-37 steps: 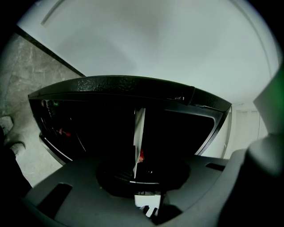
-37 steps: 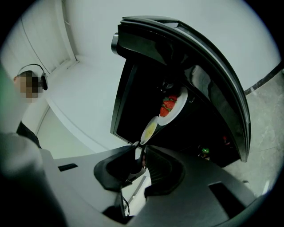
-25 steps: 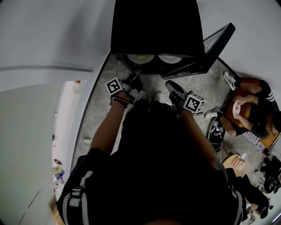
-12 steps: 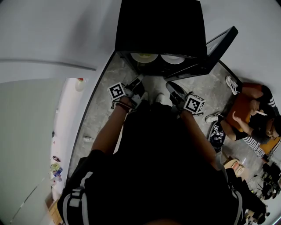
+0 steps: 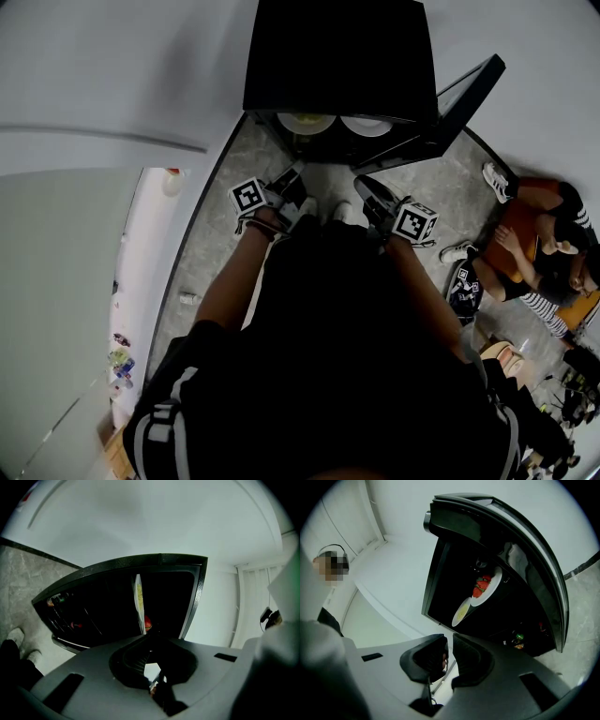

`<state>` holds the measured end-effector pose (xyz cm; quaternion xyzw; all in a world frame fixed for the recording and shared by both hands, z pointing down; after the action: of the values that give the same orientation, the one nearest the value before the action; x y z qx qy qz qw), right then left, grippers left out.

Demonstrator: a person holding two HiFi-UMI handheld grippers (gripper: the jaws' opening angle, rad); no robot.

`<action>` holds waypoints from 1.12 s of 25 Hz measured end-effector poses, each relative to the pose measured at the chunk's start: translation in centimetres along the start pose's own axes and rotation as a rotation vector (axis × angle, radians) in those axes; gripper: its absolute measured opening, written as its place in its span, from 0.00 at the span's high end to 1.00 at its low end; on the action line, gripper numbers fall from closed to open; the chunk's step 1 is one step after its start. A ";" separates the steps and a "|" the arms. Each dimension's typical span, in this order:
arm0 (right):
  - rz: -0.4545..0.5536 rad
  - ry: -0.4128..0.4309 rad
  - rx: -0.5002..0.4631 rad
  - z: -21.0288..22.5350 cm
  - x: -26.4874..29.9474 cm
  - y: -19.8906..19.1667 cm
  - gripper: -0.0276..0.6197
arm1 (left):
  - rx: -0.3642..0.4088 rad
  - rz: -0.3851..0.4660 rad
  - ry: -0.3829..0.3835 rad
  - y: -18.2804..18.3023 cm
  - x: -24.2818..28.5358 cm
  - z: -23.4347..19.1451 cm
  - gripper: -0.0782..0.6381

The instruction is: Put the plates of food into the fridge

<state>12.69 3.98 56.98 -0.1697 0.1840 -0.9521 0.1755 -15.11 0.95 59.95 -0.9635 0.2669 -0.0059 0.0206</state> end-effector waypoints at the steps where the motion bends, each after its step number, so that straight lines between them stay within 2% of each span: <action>1: -0.001 0.000 -0.002 -0.1 -0.1 0.0 0.84 | 0.042 -0.021 0.034 -0.1 0.0 0.1 0.85; 3: -0.004 0.001 -0.006 -0.2 -0.3 0.0 0.85 | 0.153 -0.083 0.130 -0.2 -0.1 0.3 0.85; 5: -0.011 0.000 -0.014 -0.2 -0.4 0.1 0.87 | 0.219 -0.131 0.170 -0.3 0.2 0.6 0.85; 9: -0.046 -0.011 -0.062 -0.3 -0.5 0.1 0.92 | 0.260 -0.150 0.195 -0.6 0.3 1.0 0.85; 13: -0.088 -0.017 -0.120 -0.8 -0.6 -0.1 0.92 | 0.323 -0.187 0.247 -1.1 0.2 1.2 0.85; 16: -0.092 -0.014 -0.130 -0.8 -0.6 -0.1 0.92 | 0.381 -0.208 0.293 -1.1 0.2 1.5 0.85; 21: -0.086 -0.023 -0.153 -0.5 -1.1 -0.1 0.92 | 0.622 -0.329 0.436 -2.1 0.7 2.8 0.85; 23: -0.086 -0.027 -0.167 -0.4 -1.2 -0.1 0.92 | 0.688 -0.356 0.468 -2.6 0.8 3.1 0.85; 25: -0.088 -0.028 -0.179 -0.2 -1.4 -0.2 0.92 | 0.716 -0.372 0.483 -3.1 0.9 3.2 0.85; 28: -0.087 -0.027 -0.195 -0.1 -1.8 -0.2 0.92 | 0.717 -0.382 0.493 -3.6 1.2 3.2 0.85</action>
<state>14.15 4.88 56.47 -0.2066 0.2659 -0.9341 0.1190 -12.13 3.55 56.95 -0.8974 0.0630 -0.3298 0.2863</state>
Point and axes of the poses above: the fingertips, and each gripper's own axes: x forward along the fingers, z to its right, y out of its top, the point moved 10 cm from there along -x, backward along the fingers, and after that the axes turned 13 degrees about -z, right-handed, at the moved point
